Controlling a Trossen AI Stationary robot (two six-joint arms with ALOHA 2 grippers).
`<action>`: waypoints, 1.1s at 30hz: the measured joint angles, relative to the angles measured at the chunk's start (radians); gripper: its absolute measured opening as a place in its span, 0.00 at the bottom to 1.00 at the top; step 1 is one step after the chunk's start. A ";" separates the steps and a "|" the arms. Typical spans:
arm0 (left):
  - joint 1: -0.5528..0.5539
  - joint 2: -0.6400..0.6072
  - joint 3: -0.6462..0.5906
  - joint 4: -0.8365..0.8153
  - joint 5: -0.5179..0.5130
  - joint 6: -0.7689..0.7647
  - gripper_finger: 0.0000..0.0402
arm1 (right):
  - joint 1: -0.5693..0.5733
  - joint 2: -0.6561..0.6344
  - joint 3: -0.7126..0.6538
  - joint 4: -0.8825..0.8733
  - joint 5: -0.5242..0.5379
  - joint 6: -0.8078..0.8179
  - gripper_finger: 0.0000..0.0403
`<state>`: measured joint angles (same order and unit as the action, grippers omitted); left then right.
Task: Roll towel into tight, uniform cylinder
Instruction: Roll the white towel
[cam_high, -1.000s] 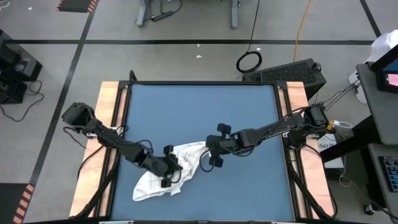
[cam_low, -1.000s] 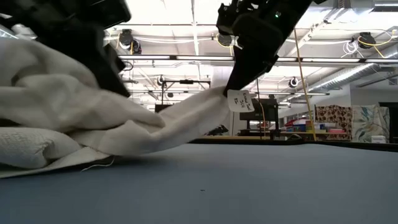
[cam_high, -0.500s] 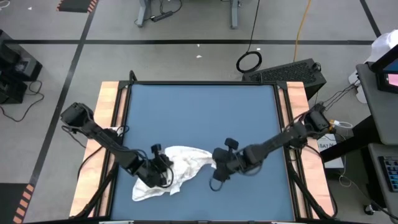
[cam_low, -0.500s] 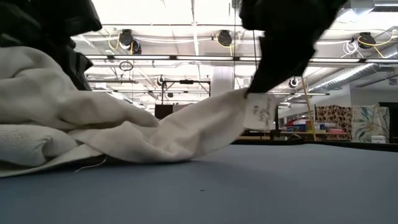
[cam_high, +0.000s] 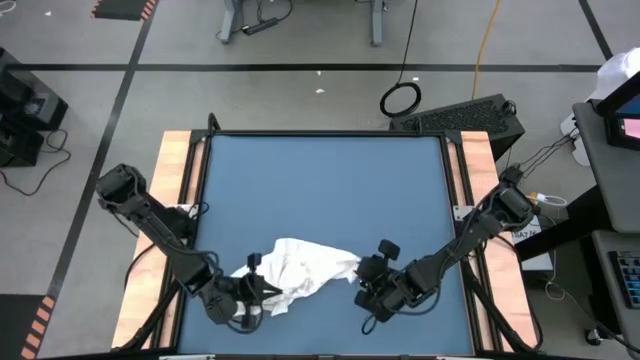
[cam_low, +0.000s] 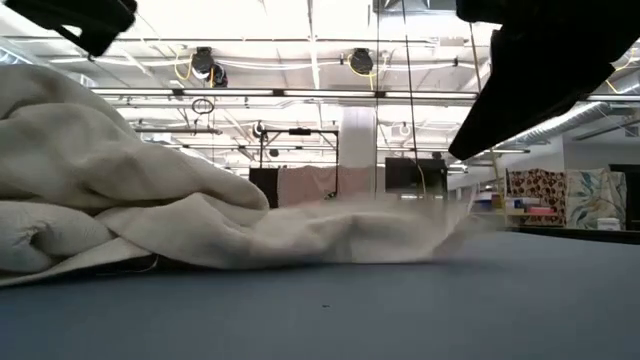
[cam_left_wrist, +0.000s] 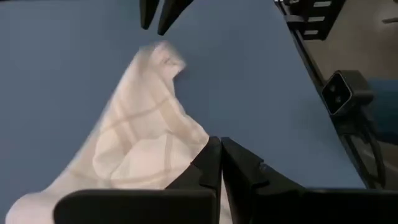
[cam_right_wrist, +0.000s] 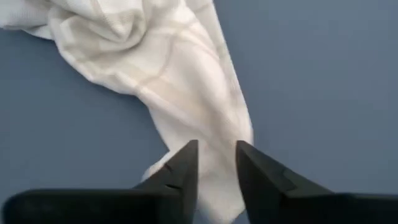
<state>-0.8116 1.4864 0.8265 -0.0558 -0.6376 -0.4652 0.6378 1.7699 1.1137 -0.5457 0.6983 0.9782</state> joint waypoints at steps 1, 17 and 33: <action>-0.006 0.007 0.000 0.000 -0.011 0.000 0.04 | 0.006 0.003 0.000 -0.001 0.014 0.000 0.31; -0.022 0.190 -0.001 0.003 0.043 0.004 0.43 | 0.087 0.249 0.000 0.670 0.117 -0.354 0.49; 0.003 0.164 0.043 -0.081 -0.122 0.027 0.45 | -0.148 0.344 0.071 0.884 -0.042 -0.604 0.49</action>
<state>-0.8089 1.6507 0.8693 -0.1370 -0.7592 -0.4381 0.4902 2.1139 1.1846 0.3385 0.6566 0.3740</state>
